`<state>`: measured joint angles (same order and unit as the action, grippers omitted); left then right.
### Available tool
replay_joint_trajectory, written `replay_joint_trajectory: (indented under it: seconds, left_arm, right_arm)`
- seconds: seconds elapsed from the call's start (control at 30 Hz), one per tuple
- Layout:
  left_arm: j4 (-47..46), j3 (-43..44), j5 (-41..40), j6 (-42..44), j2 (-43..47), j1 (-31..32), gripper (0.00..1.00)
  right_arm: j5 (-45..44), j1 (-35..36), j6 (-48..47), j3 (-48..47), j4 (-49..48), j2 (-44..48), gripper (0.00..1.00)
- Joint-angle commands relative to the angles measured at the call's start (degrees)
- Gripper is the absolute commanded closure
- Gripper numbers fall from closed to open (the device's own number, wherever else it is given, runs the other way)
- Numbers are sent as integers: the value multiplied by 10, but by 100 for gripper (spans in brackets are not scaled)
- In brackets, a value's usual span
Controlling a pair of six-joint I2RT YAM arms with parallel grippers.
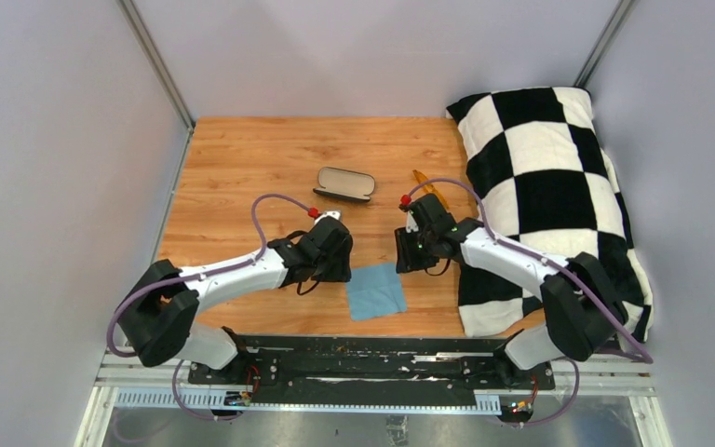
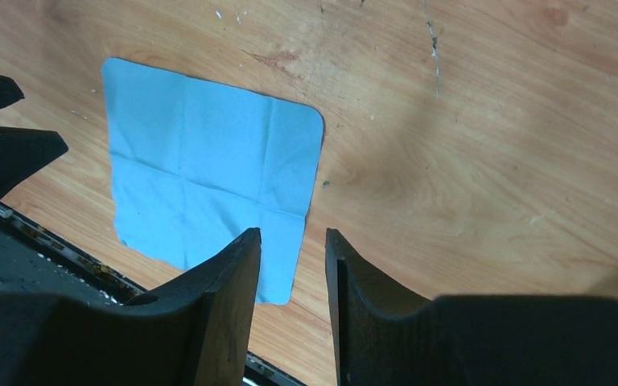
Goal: Organize the sunglasses
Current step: Adjust the glasses cleaning cloth at the center of the board, then fold the glasses cleaning cloth at the center of the board.
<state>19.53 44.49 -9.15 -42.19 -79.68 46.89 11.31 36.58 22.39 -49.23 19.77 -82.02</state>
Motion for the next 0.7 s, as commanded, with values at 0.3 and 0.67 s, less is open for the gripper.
replay_joint_trajectory:
  seconds: [0.3, 0.67]
  left_arm:
    - [-121, -30, 81, -29, -79, -47, 49]
    - [-113, -27, 74, -41, -103, -47, 81]
  right_arm:
    - [-9, -10, -52, -71, -4, -112, 32]
    - [-3, -16, -49, -82, -13, -127, 48]
